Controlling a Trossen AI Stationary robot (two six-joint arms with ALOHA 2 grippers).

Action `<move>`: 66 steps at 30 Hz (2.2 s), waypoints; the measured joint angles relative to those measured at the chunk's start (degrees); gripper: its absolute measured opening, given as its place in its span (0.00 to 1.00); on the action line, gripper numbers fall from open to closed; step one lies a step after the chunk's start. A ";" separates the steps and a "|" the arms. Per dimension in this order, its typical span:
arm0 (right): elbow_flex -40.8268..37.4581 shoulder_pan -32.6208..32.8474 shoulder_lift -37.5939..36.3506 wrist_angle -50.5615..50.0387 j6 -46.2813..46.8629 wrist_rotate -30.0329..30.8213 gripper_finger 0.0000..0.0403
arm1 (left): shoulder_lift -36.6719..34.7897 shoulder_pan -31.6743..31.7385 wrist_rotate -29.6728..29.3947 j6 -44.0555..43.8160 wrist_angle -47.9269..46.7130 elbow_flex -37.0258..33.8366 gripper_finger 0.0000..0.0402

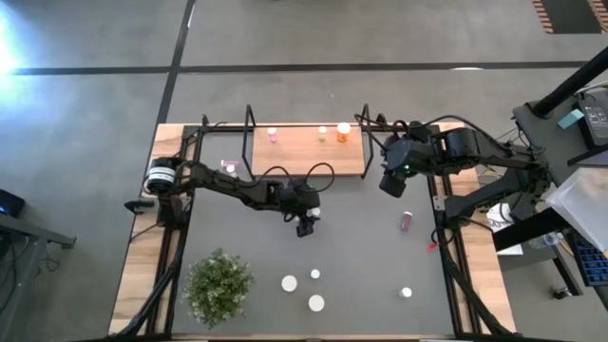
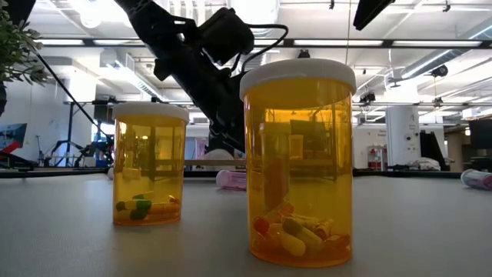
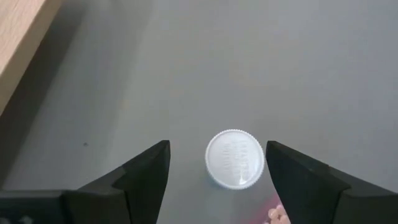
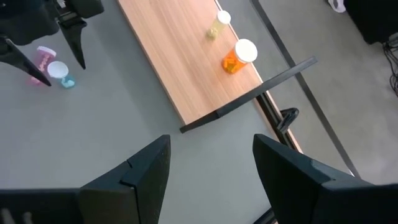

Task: Pick and place medicine bottles onto shelf by color
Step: Put the top right blue pill bottle on the shelf

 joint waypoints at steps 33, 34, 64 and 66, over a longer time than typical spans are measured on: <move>0.00 0.00 0.00 0.70 0.00 0.00 0.54 | -0.39 2.29 -0.13 -4.51 -0.15 5.90 0.27; 0.00 0.00 0.00 0.70 0.00 0.00 0.54 | -0.39 2.85 -0.13 -5.57 -0.14 6.38 0.27; 0.00 0.00 0.00 0.75 0.00 0.00 0.54 | -0.46 26.28 -0.22 9.09 -13.53 15.06 0.27; 0.00 0.00 0.00 0.74 -0.02 0.00 0.54 | -0.46 27.54 -0.22 10.23 -13.54 15.04 0.27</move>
